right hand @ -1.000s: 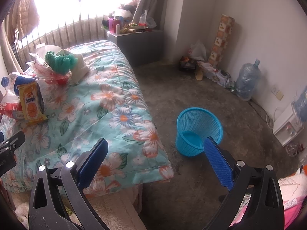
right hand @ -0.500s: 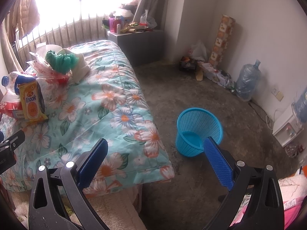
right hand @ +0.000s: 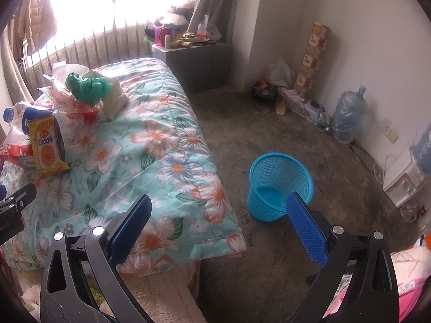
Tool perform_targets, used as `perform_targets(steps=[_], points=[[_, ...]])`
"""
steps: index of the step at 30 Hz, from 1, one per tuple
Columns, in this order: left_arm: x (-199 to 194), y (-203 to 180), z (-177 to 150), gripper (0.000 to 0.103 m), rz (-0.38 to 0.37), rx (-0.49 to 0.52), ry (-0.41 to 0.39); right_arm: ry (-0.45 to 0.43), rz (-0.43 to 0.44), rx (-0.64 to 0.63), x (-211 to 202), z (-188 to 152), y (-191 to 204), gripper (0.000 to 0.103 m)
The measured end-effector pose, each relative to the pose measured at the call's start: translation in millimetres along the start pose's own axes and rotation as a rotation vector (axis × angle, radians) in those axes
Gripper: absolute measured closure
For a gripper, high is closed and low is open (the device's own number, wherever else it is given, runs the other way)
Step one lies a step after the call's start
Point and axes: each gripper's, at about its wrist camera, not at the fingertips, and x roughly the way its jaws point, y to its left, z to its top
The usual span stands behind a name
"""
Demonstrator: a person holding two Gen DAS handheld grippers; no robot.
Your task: Collect trash
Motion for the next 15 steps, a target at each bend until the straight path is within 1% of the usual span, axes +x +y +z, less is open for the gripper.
perform_targets(steps=[15], points=[[1.7, 7.4, 0.2, 0.006, 0.001, -0.012, 0.009, -0.001, 0.0, -0.009, 2.1, 0.7, 6.9, 0.008]])
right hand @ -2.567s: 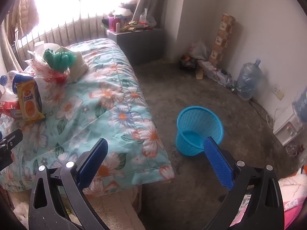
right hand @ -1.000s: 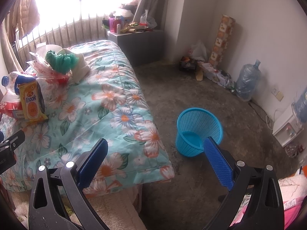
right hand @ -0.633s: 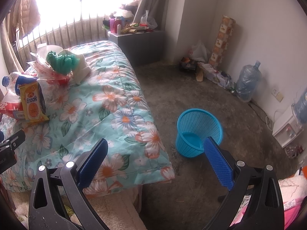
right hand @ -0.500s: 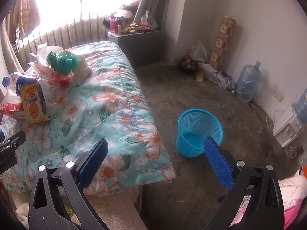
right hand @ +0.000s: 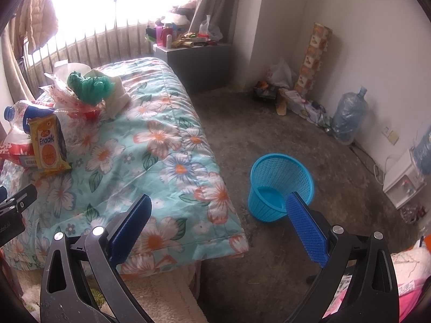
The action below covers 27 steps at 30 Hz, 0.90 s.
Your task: Collect trash
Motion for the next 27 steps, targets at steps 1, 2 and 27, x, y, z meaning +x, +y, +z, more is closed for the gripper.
perform_targets(steps=[1, 2, 27], points=[[0, 1, 0, 0.006, 0.003, 0.001, -0.002, 0.002, 0.001, 0.0, 1, 0, 1, 0.008], [0, 3, 0, 0.006, 0.007, -0.001, -0.006, 0.005, 0.004, -0.001, 2, 0, 2, 0.008], [54, 94, 33, 0.008, -0.439, -0.143, -0.154, 0.043, 0.503, 0.105, 48, 34, 43, 0.02]])
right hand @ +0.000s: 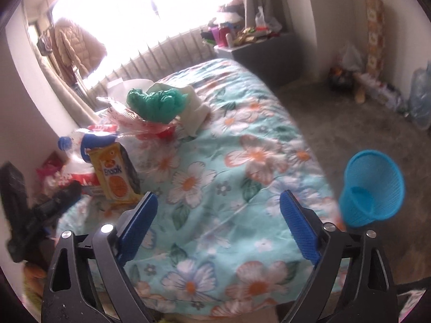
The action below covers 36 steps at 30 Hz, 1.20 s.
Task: Collect trash
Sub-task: 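Grasp the yellow Enaak packet and clear bag with the left tool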
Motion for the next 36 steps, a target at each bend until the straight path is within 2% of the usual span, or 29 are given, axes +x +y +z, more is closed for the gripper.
perform_targets(steps=[4, 9, 11, 13, 14, 18, 21, 22, 23, 25, 31, 36], points=[[25, 5, -2, 0.026, -0.003, 0.0, 0.043, 0.06, 0.124, 0.049, 19, 9, 0, 0.027], [47, 16, -4, 0.046, -0.011, -0.066, 0.085, 0.145, 0.322, 0.124, 56, 26, 7, 0.033], [53, 20, -5, 0.06, -0.014, -0.096, 0.102, 0.162, 0.386, 0.154, 71, 35, 11, 0.034], [57, 21, -5, 0.068, -0.02, -0.111, 0.102, 0.173, 0.44, 0.178, 81, 43, 13, 0.036], [58, 21, -5, 0.071, -0.023, -0.112, 0.097, 0.181, 0.478, 0.195, 89, 47, 15, 0.036], [55, 17, -7, 0.081, -0.048, -0.072, 0.082, 0.231, 0.523, 0.223, 117, 56, 25, 0.038], [43, 11, -5, 0.086, -0.075, -0.065, 0.068, 0.285, 0.575, 0.265, 138, 56, 32, 0.045], [38, 11, -5, 0.089, -0.082, -0.063, 0.059, 0.29, 0.601, 0.286, 142, 56, 32, 0.049], [33, 11, -4, 0.091, -0.092, -0.059, 0.051, 0.293, 0.636, 0.312, 145, 55, 31, 0.058], [23, 7, -3, 0.092, -0.108, -0.051, 0.033, 0.303, 0.689, 0.351, 144, 56, 28, 0.065], [-6, -1, -5, 0.097, -0.156, -0.023, -0.004, 0.286, 0.693, 0.344, 115, 52, 27, 0.07], [-33, -10, 2, 0.098, -0.172, 0.002, -0.051, 0.262, 0.62, 0.331, 81, 49, 12, 0.07]])
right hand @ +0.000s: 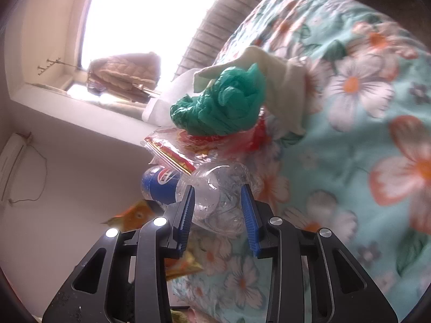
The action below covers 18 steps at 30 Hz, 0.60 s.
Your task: Collect trash
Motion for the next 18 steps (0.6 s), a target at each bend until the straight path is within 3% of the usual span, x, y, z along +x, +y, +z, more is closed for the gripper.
perform_targets(steps=[8, 18], points=[[-45, 9, 1, 0.098, 0.005, 0.011, -0.086, -0.055, -0.088, -0.058, -58, -9, 14, 0.062], [-74, 17, 3, 0.098, 0.039, -0.004, -0.199, -0.079, -0.347, -0.47, -18, -6, 97, 0.048]])
